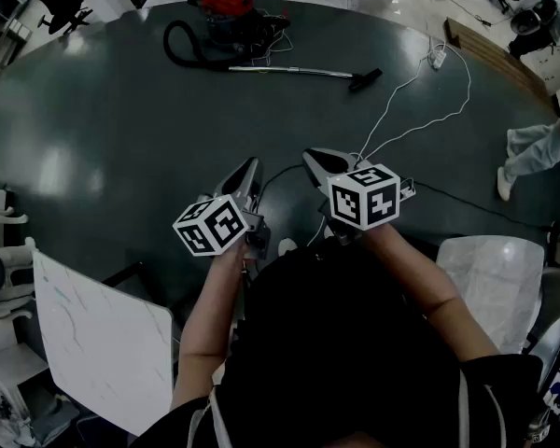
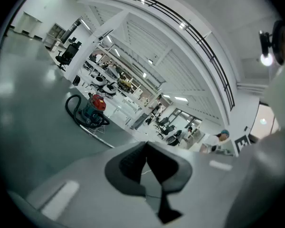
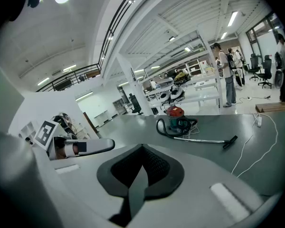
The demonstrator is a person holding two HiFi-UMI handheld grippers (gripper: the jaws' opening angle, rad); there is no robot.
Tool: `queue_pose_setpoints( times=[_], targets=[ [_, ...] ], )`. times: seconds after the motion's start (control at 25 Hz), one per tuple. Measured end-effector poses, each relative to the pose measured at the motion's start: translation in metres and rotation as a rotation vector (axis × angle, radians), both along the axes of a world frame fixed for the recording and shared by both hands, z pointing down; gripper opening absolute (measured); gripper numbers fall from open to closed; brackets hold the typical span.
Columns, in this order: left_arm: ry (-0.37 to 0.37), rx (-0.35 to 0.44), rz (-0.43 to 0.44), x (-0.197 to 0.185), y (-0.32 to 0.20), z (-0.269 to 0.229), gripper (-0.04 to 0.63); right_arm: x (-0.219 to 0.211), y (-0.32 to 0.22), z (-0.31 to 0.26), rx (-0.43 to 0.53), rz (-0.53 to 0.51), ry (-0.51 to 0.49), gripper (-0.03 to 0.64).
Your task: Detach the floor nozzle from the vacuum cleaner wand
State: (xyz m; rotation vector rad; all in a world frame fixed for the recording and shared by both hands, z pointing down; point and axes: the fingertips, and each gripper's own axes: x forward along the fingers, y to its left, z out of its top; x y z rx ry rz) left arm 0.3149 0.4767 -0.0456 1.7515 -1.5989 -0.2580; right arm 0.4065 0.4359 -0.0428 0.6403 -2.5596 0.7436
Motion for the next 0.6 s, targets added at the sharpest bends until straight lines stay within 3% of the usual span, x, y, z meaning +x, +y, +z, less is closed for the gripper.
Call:
queue_pose_setpoints(
  times=[0.32,0.6],
  targets=[
    [-0.007,0.009,-0.009,-0.003,0.004,-0.002,0.008,-0.001,0.003,0.001,0.02,-0.003,0.008,-0.008],
    [0.02,0.066,0.022,-0.004,0.016,-0.009,0.008,-0.009,0.014,-0.006,0.024,-0.02,-0.071,-0.006]
  ],
)
